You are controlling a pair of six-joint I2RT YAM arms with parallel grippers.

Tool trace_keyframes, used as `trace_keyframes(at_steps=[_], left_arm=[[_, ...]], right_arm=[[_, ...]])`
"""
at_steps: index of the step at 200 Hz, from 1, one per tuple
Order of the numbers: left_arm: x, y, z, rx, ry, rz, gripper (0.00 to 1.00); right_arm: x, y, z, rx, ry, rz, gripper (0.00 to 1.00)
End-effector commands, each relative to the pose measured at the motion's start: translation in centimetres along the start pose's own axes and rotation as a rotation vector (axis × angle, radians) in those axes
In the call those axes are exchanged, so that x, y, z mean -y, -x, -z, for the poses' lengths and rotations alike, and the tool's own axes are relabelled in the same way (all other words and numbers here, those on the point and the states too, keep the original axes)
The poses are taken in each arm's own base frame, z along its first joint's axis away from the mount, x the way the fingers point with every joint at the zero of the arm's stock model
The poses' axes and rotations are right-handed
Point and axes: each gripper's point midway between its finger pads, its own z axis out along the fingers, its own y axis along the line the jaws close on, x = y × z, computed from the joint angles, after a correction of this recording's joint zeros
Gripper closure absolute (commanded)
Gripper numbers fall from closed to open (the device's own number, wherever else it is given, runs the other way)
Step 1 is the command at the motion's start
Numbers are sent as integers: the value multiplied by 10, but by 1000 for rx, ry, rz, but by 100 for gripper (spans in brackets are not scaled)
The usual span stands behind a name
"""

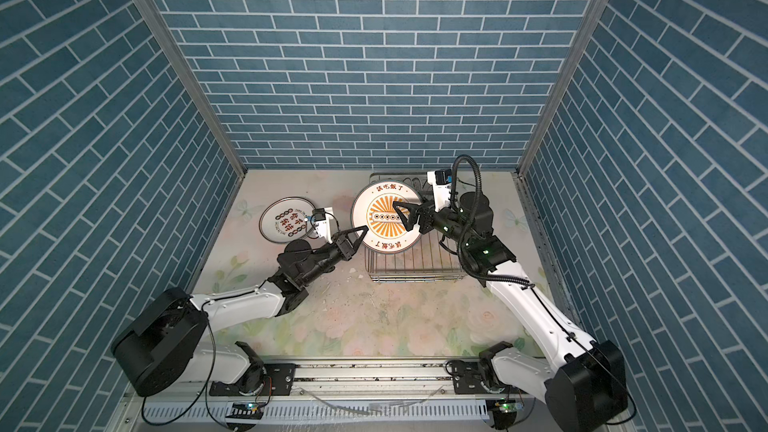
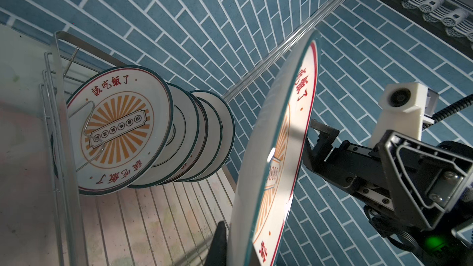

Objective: Unload the plates from the dish rack
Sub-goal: 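Grasp the sunburst plate rim with the left gripper while the right gripper holds it, then carry the plate toward the table with the left gripper while the right withdraws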

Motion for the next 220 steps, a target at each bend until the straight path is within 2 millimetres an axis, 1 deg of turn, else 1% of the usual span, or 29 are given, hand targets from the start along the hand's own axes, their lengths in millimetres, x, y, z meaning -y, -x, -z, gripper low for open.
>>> trace_keyframes(at_steps=[1,19,34,54,69,88,121,135,153,171,183,201,220], left_arm=[[20,15,7,64,-73,-7,100],[23,21,15,91,-64,-18,100],[20,25,21,98,-21,-31,100],[17,26,27,92,24,-47,100],[18,27,33,105,19,-48,100],[16,28,39,119,30,-54,100],[12,31,43,124,80,-77,100],[8,31,42,124,97,-74,100],[0,31,44,127,142,-78,100],[-8,34,50,148,193,-86,100],[-18,36,54,152,256,-84,100],[-27,39,60,148,307,-64,100],[-29,43,69,183,305,-51,100]], right_arm=[[-8,11,12,42,-2,-2,1],[1,4,16,33,-54,-1,1],[11,-4,20,25,-107,-7,1],[13,-14,22,2,-111,-6,1],[7,-20,22,-21,-75,-13,1],[4,-21,23,-6,-54,-22,1],[15,-29,19,-27,-114,12,1],[14,-35,17,-30,-94,23,1],[10,-33,14,-4,-61,34,1],[2,-29,10,6,-16,32,1],[-2,-29,6,-2,7,29,1],[-8,-33,-1,-15,19,41,1],[-14,-38,-9,-32,9,81,1]])
